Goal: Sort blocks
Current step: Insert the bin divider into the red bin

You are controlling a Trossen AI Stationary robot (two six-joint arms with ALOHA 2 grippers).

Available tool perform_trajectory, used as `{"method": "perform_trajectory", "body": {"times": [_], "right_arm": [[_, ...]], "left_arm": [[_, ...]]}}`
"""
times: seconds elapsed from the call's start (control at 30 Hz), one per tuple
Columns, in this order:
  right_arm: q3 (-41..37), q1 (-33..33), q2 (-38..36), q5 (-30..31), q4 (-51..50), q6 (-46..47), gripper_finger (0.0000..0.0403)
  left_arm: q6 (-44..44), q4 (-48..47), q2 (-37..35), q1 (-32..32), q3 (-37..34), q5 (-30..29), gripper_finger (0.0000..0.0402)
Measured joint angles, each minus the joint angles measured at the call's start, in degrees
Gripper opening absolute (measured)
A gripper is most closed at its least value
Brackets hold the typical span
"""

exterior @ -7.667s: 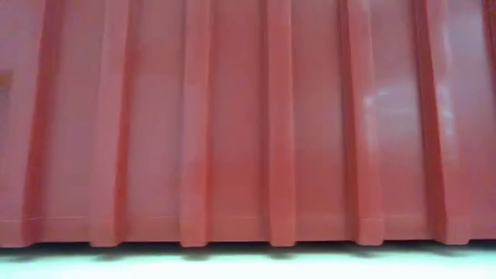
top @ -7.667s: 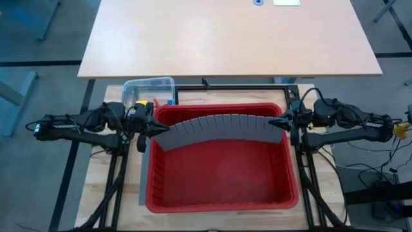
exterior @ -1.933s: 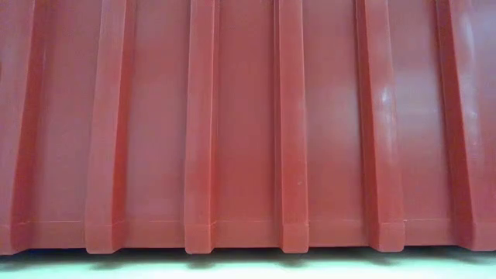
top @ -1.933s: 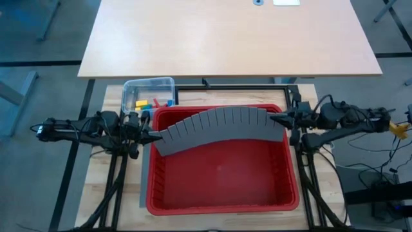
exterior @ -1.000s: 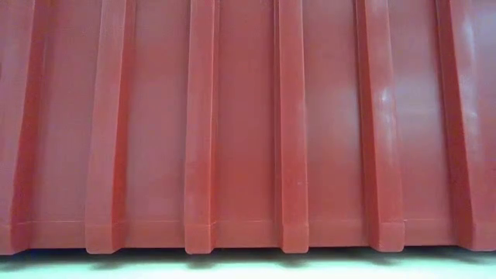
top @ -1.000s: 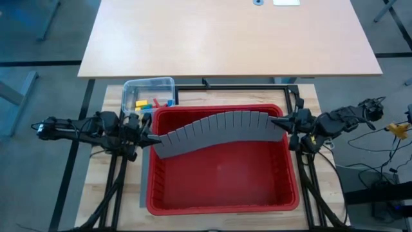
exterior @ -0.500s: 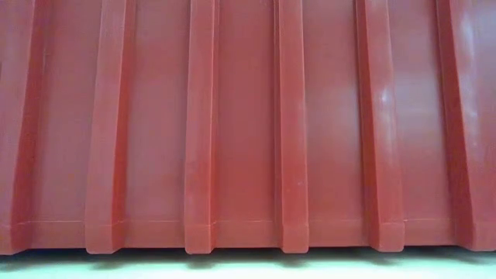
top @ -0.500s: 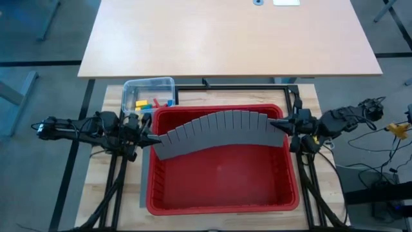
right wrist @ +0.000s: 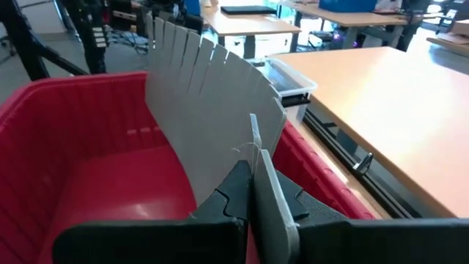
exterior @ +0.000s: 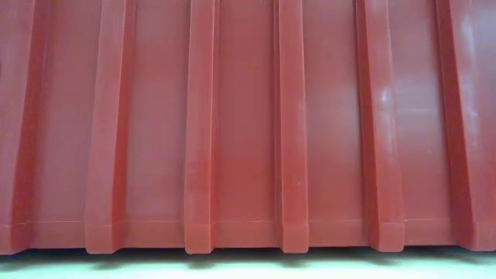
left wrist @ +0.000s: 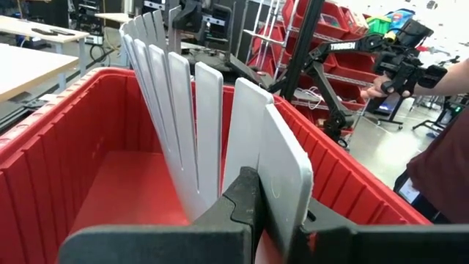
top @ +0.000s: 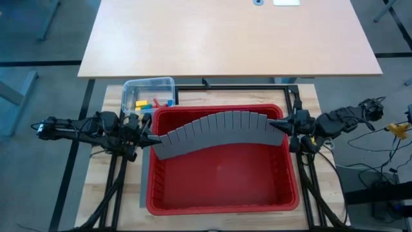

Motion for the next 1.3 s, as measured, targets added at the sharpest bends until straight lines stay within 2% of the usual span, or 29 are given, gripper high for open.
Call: {"method": "perform_trajectory", "body": {"times": [0.37, 1.3], "right_arm": [[0.0, 0.0, 0.0, 0.1, -3.2, 2.6, 0.0000], [1.2, 2.3, -0.8, -0.4, -2.8, 4.2, 0.0000]], "left_arm": [[0.0, 0.0, 0.0, 0.0, 0.0, 0.0, 0.0000], [-0.5, 0.0, 0.6, 0.0, 0.0, -0.6, 0.0000]]}}
